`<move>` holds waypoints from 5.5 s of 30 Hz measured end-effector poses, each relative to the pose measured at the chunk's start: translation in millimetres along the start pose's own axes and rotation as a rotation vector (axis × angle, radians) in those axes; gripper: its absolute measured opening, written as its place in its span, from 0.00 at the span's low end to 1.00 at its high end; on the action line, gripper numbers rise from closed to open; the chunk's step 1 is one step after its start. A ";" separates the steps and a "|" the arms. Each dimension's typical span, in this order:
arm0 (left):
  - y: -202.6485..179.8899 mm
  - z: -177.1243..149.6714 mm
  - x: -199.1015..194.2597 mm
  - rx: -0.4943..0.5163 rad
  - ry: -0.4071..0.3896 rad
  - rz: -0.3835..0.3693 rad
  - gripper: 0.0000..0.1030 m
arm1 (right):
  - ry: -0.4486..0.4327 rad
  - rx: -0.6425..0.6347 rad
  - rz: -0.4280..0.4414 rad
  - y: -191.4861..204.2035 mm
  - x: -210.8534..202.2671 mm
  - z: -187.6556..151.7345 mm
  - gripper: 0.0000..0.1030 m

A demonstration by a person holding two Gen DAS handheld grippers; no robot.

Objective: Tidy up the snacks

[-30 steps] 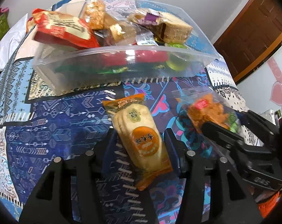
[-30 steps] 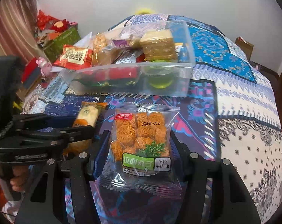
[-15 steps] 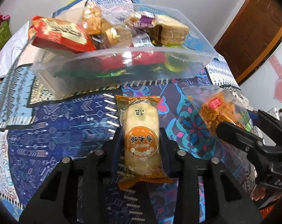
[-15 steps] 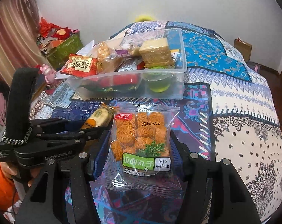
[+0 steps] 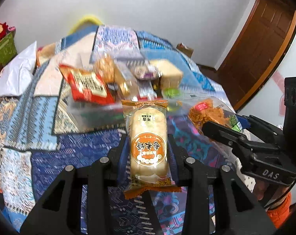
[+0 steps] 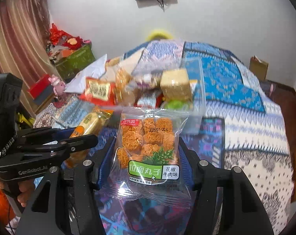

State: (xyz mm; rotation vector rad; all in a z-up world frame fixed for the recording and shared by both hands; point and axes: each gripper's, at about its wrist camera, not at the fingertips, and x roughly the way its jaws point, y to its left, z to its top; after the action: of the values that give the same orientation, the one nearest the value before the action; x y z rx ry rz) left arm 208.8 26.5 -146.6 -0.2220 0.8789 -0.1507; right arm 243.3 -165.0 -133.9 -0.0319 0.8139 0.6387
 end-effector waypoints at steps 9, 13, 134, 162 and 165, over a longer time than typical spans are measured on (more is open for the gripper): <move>16.4 44.4 -14.6 -0.007 -0.082 0.043 0.36 | -0.071 0.005 0.006 3.0 11.8 47.8 0.54; 30.3 61.8 -12.5 -0.036 -0.100 0.054 0.36 | -0.080 -0.012 0.009 9.6 26.5 65.8 0.54; -40.8 -10.3 -214.1 0.127 -0.614 0.145 0.98 | -0.485 -0.102 -0.066 79.0 -168.6 19.4 1.00; -40.6 -10.2 -208.4 0.126 -0.606 0.130 0.98 | -0.487 -0.086 -0.068 77.6 -167.4 17.0 1.00; -39.9 -10.1 -208.0 0.127 -0.606 0.123 0.98 | -0.488 -0.085 -0.071 76.8 -168.1 17.0 1.00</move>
State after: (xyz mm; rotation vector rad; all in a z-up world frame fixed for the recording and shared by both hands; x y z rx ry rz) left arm 68.4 32.7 12.2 -0.0836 0.2770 -0.0189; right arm 127.0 -185.3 9.4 0.0179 0.3135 0.5810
